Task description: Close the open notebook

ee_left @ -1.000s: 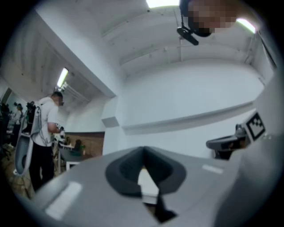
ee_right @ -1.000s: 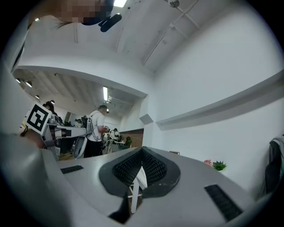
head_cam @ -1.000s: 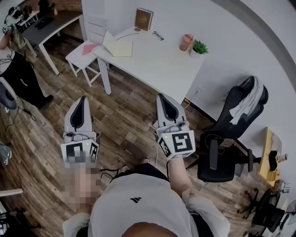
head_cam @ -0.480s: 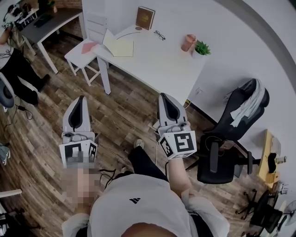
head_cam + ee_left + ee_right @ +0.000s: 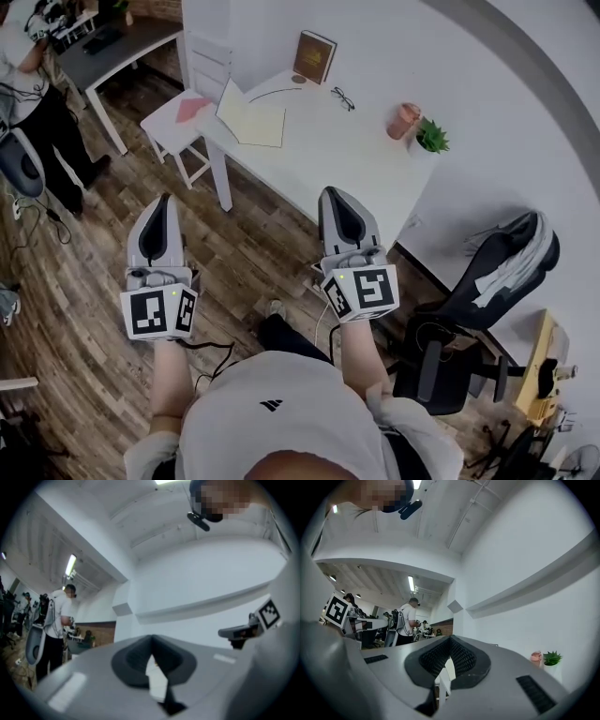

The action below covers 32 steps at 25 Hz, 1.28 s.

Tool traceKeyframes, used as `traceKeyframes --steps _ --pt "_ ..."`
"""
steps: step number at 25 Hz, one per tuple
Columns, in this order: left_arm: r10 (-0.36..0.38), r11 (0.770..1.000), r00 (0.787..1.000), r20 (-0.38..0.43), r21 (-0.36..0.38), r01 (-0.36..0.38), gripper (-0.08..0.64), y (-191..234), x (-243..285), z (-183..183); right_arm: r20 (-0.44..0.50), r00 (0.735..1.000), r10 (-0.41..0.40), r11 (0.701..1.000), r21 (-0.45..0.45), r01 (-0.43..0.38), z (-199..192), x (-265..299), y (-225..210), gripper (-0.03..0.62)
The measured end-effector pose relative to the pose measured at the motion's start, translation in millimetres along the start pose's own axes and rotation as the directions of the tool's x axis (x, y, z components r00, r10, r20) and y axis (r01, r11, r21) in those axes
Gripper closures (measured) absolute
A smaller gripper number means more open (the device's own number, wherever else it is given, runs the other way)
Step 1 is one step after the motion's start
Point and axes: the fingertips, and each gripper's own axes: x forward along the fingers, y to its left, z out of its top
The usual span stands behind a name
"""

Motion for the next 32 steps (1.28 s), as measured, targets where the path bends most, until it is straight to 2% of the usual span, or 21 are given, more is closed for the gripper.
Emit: traceKeyframes --steps 8,14,26,32 --pt "0.031 0.999 1.000 0.003 0.012 -0.031 0.551 -6 83 -13 0.011 0.998 0.058 0.998 -0.004 -0.058 -5 73 -53 0.595" --pt "0.046 0.999 0.999 0.005 0.013 -0.047 0.551 -13 124 -23 0.008 0.997 0.082 0.997 0.000 -0.082 -17 107 -86 0.595" --pt "0.066 0.998 0.997 -0.030 0.013 -0.066 0.551 9 174 -52 -0.027 0.994 0.110 0.994 0.014 -0.109 -45 165 -99 0.595" --pt "0.024 1.000 0.999 -0.022 0.002 -0.024 0.552 30 223 -64 -0.024 0.997 0.070 0.997 0.015 -0.069 -53 211 -113 0.595"
